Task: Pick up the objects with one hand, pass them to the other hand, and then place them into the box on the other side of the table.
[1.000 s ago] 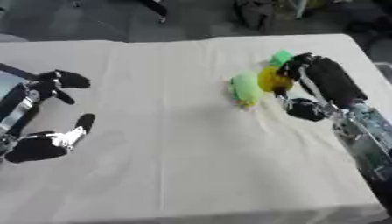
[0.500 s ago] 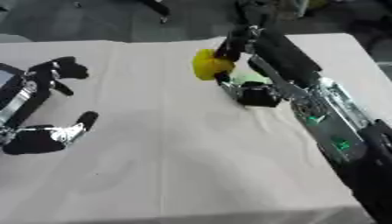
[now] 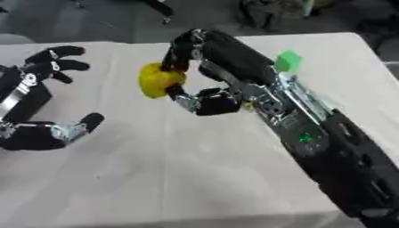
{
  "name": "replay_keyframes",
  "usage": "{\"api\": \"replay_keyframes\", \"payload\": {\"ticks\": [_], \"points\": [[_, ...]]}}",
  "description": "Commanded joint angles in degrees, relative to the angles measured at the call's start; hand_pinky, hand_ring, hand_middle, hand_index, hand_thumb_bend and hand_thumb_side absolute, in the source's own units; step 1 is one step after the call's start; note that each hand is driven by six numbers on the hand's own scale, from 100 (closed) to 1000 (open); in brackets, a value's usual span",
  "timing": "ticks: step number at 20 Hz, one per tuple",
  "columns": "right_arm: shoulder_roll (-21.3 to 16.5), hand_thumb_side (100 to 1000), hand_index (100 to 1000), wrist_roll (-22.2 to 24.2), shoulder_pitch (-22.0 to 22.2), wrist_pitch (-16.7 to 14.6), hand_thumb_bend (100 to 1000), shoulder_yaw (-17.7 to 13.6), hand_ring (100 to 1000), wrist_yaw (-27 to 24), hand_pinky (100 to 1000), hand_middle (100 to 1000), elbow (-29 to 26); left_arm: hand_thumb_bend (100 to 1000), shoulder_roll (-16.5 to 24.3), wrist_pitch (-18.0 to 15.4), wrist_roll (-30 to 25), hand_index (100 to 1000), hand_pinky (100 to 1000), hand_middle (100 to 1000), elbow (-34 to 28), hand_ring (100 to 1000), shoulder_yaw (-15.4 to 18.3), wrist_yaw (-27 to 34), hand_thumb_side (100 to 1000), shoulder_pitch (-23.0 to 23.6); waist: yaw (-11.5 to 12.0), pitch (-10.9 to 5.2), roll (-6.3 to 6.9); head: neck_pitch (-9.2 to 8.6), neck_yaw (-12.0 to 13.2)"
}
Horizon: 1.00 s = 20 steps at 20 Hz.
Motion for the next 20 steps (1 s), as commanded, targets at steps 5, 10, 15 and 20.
{"api": "replay_keyframes", "payload": {"ticks": [5, 10, 15, 20], "points": [[2.9, 100, 340, 2.2, -3.1, -1.5, 100, 1.9, 481, -1.1, 554, 416, 0.7, 419, 1.3, -0.2, -0.8, 820, 706, 886, -0.5, 1000, -1.1, 0.9, 405, -2.1, 0.5, -0.31, 0.29, -0.14, -0.8], [4.8, 100, 340, 3.3, -4.4, -2.3, 100, 2.9, 481, -1.4, 546, 416, 1.2, 418, 1.6, -0.4, -1.8, 823, 705, 886, -0.6, 1000, -2.2, 1.0, 405, -3.1, 0.9, -0.13, 0.36, -0.14, -1.1], [5.9, 100, 340, 3.9, -5.0, -2.8, 100, 3.5, 481, -2.1, 544, 416, 0.9, 416, 1.7, -0.6, -2.6, 825, 706, 888, -0.5, 1000, -3.2, 0.9, 404, -3.7, 1.2, 0.02, 0.28, -0.14, -1.4], [6.5, 100, 340, 4.4, -5.3, -2.9, 100, 3.9, 481, -2.9, 544, 416, 0.5, 401, 1.4, -0.4, -2.6, 819, 704, 886, -0.3, 1000, -3.8, 0.5, 395, -4.1, 1.2, 0.08, 0.18, -0.14, -1.5]]}}
